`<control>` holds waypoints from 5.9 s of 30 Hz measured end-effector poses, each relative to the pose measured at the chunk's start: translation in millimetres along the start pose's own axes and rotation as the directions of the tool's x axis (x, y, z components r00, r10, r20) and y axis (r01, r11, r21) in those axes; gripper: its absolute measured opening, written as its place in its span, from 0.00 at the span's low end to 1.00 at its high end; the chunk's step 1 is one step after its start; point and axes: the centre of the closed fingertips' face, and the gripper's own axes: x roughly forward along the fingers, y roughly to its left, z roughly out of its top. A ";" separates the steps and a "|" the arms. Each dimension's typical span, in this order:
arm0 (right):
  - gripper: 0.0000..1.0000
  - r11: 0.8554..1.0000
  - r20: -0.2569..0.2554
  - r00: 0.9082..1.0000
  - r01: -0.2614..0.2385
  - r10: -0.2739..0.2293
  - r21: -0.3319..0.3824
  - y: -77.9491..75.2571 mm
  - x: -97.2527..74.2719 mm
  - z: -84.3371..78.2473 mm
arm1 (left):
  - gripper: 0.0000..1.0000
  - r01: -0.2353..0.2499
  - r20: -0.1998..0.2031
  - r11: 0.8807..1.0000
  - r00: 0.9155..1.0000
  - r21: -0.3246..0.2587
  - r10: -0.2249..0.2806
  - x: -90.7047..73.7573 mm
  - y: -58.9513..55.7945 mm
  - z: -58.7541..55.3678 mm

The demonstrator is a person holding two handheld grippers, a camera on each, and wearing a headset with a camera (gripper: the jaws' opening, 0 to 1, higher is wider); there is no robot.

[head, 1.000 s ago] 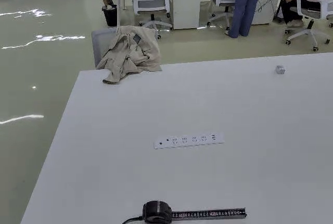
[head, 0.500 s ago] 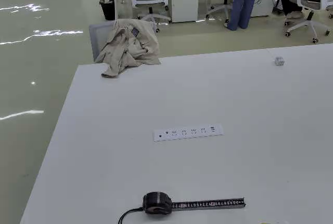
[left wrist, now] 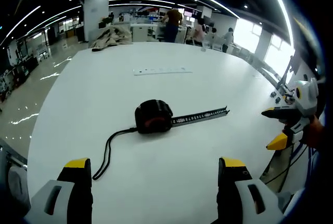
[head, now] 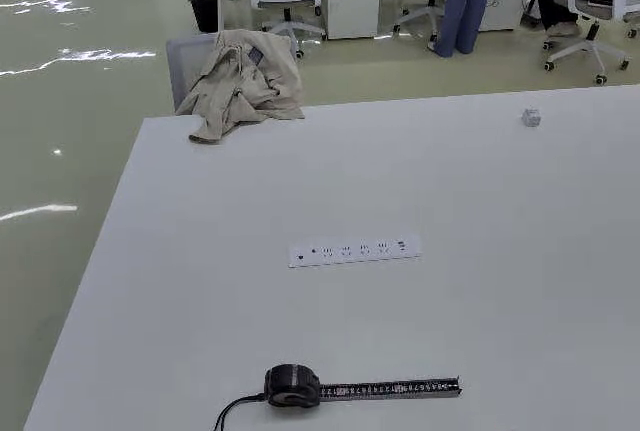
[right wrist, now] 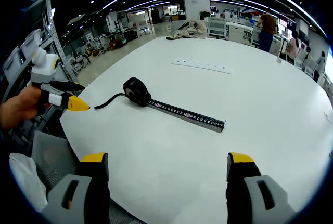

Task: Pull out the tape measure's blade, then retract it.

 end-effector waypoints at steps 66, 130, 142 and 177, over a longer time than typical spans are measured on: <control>0.96 0.997 -0.029 0.997 0.067 -0.066 0.026 25.8 -36.0 -1.1 | 1.00 -0.060 -0.023 0.997 0.998 -0.045 0.059 -40.7 -17.1 -17.4; 0.87 0.993 -0.091 0.995 0.024 -0.034 -0.115 -23.8 28.1 -10.6 | 0.93 -0.117 0.019 0.989 0.993 -0.093 0.119 60.4 -21.3 20.3; 0.85 0.991 -0.113 0.993 0.012 -0.027 -0.137 -38.3 39.3 -12.5 | 0.93 -0.122 0.026 0.989 0.992 -0.085 0.125 72.2 -17.8 30.3; 0.75 0.909 -0.201 0.979 -0.123 0.044 -0.399 -74.8 74.9 -11.8 | 0.89 -0.151 -0.006 0.977 0.988 -0.151 0.152 110.7 -9.0 32.3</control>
